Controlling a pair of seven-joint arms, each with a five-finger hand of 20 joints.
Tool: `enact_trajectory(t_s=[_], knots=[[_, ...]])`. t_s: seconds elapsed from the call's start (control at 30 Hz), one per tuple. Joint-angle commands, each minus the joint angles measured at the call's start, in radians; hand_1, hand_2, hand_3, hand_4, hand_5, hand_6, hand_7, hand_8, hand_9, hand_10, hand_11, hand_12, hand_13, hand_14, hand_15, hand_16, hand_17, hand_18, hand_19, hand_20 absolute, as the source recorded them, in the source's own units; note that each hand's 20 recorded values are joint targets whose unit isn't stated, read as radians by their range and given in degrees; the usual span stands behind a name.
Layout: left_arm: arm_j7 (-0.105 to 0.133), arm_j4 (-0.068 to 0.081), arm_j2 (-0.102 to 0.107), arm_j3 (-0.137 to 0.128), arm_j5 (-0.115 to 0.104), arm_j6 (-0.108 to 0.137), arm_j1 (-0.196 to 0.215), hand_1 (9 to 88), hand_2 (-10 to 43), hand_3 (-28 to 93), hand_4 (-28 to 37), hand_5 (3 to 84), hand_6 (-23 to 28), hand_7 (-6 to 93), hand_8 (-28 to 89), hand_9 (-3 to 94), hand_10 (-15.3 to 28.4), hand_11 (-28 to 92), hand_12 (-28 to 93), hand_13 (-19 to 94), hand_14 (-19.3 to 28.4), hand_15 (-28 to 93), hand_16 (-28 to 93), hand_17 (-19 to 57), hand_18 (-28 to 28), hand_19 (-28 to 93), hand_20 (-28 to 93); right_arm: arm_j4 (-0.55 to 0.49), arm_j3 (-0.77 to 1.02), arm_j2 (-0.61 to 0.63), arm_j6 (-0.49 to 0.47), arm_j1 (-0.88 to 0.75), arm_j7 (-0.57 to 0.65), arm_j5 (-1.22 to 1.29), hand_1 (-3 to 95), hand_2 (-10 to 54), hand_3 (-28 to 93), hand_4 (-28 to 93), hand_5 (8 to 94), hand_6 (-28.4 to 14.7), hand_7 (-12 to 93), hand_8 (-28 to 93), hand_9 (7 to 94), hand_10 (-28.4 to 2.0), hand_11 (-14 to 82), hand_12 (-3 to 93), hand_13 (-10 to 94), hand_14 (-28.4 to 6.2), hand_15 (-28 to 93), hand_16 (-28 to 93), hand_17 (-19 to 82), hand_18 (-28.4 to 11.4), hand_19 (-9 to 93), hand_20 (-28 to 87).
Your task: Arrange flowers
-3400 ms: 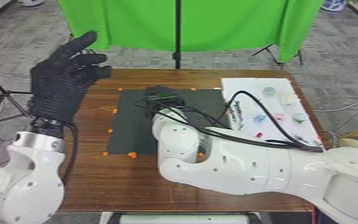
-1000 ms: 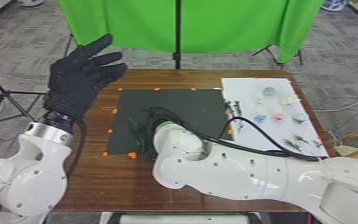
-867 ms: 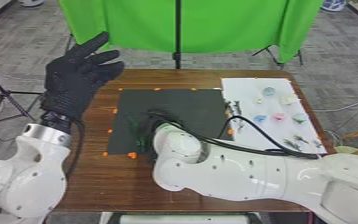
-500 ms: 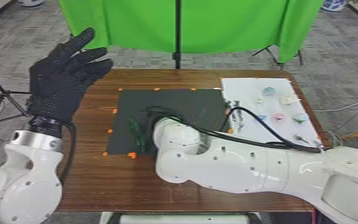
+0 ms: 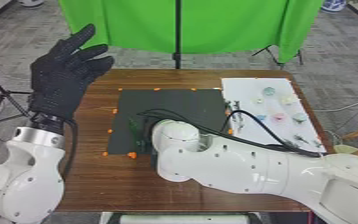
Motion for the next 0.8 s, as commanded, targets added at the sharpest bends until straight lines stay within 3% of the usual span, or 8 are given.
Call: enact_trajectory(t_s=[0.03, 0.27, 0.37, 0.4, 0.47, 0.63, 0.7, 0.8], knots=[[-0.005, 0.004, 0.000, -0.005, -0.008, -0.005, 0.010, 20.8, 8.5, 77, -25.8, 35.7, 9.0, 11.5, -8, 33.1, 20.4, 27, 13, 26, 27.7, 58, -11, -4.3, 25.8, 63, 26, 0.005, 0.015, -0.011, -0.034, -0.016, 0.003, 0.011, 32.5, 8.4, 68, -20, 74.2, -4.4, 10, -12, 91.1, -14.3, 31.3, 19.9, 84, -9.9, 66, 20, 42, -26.0, 93, 37], [-0.035, 0.017, -0.009, 0.011, -0.004, -0.012, -0.020, 20.8, 8.5, 77, -25.8, 35.8, 9.0, 11.4, -8, 33.1, 20.3, 27, 13, 26, 27.5, 58, -11, -4.2, 25.6, 64, 26, -0.012, 0.047, -0.019, -0.059, -0.043, -0.014, 0.030, 32.9, 8.6, 67, -20, 70.9, -4.1, 9, -12, 90.4, -14.6, 31.4, 20.2, 83, -10.3, 67, 20, 41, -26.0, 93, 36], [-0.083, 0.035, -0.022, 0.032, 0.002, -0.025, -0.057, 20.8, 8.5, 77, -25.8, 35.7, 9.0, 11.2, -8, 33.1, 20.3, 27, 13, 26, 27.4, 58, -11, -4.1, 25.5, 64, 26, -0.006, 0.072, -0.031, -0.074, -0.074, 0.002, 0.039, 33.2, 8.8, 66, -20, 69.7, -3.7, 9, -12, 90.0, -14.6, 31.5, 20.2, 83, -10.4, 67, 20, 40, -26.0, 93, 36], [-0.095, 0.029, -0.026, 0.027, 0.005, -0.013, -0.043, 20.7, 8.5, 77, -25.8, 35.7, 9.0, 11.2, -8, 33.1, 20.2, 27, 13, 26, 27.4, 58, -11, -4.1, 25.5, 64, 26, -0.004, 0.114, -0.047, -0.126, -0.117, 0.005, 0.026, 33.4, 8.9, 66, -19, 69.5, -3.7, 9, -12, 90.0, -14.6, 31.5, 20.2, 83, -10.4, 67, 20, 40, -25.9, 93, 36], [-0.082, 0.026, -0.022, 0.024, -0.001, -0.016, -0.037, 20.7, 8.5, 77, -25.8, 35.7, 9.0, 11.1, -8, 33.0, 20.1, 27, 13, 26, 27.1, 58, -11, -3.9, 25.2, 64, 25, -0.013, 0.089, -0.043, -0.097, -0.098, -0.006, 0.035, 33.9, 9.2, 65, -19, 69.0, -3.6, 9, -12, 89.6, -14.8, 31.7, 20.2, 83, -10.5, 67, 20, 40, -26.1, 93, 36], [-0.090, 0.022, -0.023, 0.015, 0.003, -0.014, -0.027, 20.7, 8.7, 76, -25.7, 35.7, 9.0, 10.7, -8, 33.0, 20.1, 27, 13, 26, 26.7, 58, -12, -3.9, 25.0, 64, 25, -0.014, 0.091, -0.041, -0.100, -0.100, 0.000, 0.016, 34.5, 9.3, 63, -18, 68.4, -3.5, 9, -12, 89.3, -14.8, 31.8, 20.1, 82, -10.8, 68, 19, 40, -26.1, 93, 36], [-0.071, 0.021, -0.017, 0.011, 0.002, -0.012, -0.021, 20.7, 8.7, 76, -25.7, 35.7, 8.9, 10.7, -7, 33.0, 20.1, 27, 13, 26, 26.7, 58, -12, -3.9, 25.0, 64, 25, -0.019, 0.062, -0.030, -0.067, -0.067, -0.009, 0.029, 34.3, 9.3, 63, -18, 68.4, -3.5, 9, -12, 89.3, -14.9, 31.8, 20.0, 82, -10.9, 68, 19, 40, -26.1, 93, 36], [-0.031, 0.004, -0.007, -0.010, -0.002, 0.002, 0.018, 20.7, 8.7, 76, -25.5, 35.7, 8.9, 10.6, -7, 33.0, 19.9, 26, 13, 26, 26.7, 58, -12, -3.9, 24.9, 64, 24, -0.035, 0.003, -0.014, 0.006, -0.010, -0.013, 0.014, 33.8, 9.2, 64, -18, 68.9, -3.3, 9, -12, 89.5, -14.8, 32.0, 20.0, 82, -10.8, 68, 19, 40, -26.1, 93, 36]])
